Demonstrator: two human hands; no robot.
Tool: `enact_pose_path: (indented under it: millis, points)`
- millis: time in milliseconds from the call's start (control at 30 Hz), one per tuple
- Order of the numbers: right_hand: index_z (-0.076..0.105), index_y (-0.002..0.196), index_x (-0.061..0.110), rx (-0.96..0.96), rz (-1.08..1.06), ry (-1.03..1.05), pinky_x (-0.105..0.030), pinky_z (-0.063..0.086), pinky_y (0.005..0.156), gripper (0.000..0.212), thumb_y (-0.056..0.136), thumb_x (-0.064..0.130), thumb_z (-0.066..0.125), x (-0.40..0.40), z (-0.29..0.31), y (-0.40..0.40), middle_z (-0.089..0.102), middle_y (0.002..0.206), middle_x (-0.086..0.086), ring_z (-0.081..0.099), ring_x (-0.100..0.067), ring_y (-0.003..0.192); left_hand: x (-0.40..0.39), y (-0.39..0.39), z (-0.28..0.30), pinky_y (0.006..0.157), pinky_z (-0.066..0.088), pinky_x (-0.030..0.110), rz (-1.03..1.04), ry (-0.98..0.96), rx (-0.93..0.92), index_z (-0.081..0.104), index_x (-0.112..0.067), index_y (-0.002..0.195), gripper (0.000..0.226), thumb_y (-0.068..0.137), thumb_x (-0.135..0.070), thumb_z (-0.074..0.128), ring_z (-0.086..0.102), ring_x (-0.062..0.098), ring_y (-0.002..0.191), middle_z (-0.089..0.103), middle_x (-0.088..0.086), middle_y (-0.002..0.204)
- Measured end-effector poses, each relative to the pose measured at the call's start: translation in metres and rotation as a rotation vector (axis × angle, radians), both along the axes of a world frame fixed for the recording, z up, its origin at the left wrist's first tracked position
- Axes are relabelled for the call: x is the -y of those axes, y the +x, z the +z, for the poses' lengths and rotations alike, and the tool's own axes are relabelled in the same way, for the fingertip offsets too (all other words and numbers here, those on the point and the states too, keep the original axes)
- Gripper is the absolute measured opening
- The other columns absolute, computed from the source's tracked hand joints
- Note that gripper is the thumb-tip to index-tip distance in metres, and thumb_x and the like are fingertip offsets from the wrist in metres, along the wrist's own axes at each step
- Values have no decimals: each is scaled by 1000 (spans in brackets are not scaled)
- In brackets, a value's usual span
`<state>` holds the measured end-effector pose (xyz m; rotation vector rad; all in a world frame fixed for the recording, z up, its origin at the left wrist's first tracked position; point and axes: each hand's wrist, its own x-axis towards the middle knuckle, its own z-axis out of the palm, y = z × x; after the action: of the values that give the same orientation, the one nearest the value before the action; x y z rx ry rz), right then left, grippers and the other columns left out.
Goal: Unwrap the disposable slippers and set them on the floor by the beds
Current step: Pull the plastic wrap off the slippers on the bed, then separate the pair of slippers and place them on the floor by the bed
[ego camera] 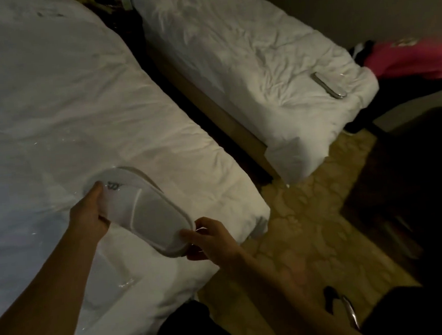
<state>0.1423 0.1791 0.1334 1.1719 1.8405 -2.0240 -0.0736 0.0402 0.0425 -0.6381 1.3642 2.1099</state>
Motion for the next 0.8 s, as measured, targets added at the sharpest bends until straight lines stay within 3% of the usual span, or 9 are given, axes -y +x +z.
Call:
enact_pose_path:
  millis: [67,167,233,367,567,633,700,733,800]
  points:
    - [54,117,-7,35,7,20,-30,59,70,35,93,17,63,-6,0,11,62,83,-7,65,-17,68,-3,-1,-16,86,51,32,-14,12,36,49,-13,140,56,92,-39,62,59,19,114,57,3,139]
    - [55,119,-5,85,25,36,-35,59,78,37,92,20,63,-15,0,24,64,90,-9,66,-20,75,0,-8,-44,96,47,32,-47,4,85,47,-11,141,55,97,-41,52,55,20,121,56,1,133]
    - [56,116,-2,105,29,39,-32,60,75,34,92,21,64,-22,0,32,64,91,-9,66,-18,73,2,-6,-51,92,48,32,-32,-49,136,47,-10,141,54,97,-41,52,57,19,120,58,0,134]
    - [61,107,5,121,-19,25,-30,60,71,23,90,20,66,-38,-1,50,65,95,-11,67,-19,77,11,-3,-70,105,44,32,25,-115,112,32,-6,149,48,104,-21,36,42,24,139,39,11,153]
    - [60,119,2,91,-168,-22,-33,59,76,36,88,18,67,-62,-8,71,64,118,-24,68,-28,92,19,4,-106,114,35,39,166,6,278,40,3,143,43,102,-4,35,41,35,139,42,23,150]
    - [59,120,0,85,-207,-26,-36,59,80,36,89,17,66,-68,-12,71,62,120,-27,67,-32,96,22,6,-114,107,43,36,157,42,365,49,9,127,36,103,-2,25,38,40,139,38,26,150]
    - [61,117,3,67,-222,-55,-37,59,82,33,88,18,67,-73,-14,69,64,119,-24,67,-31,97,21,13,-117,86,50,26,52,-153,300,55,-12,101,29,102,-4,27,47,36,133,42,23,149]
    - [62,116,4,57,-230,-72,-36,59,82,32,87,19,67,-75,-15,67,66,117,-22,68,-29,95,19,14,-120,80,49,25,18,-208,303,54,-14,101,25,101,-4,32,55,32,123,45,23,147]
    - [62,115,5,37,-248,-105,-35,59,82,37,83,22,69,-81,-19,63,67,113,-18,68,-25,92,17,20,-123,75,48,25,-90,-295,264,54,-6,119,25,99,-2,39,61,23,95,48,24,145]
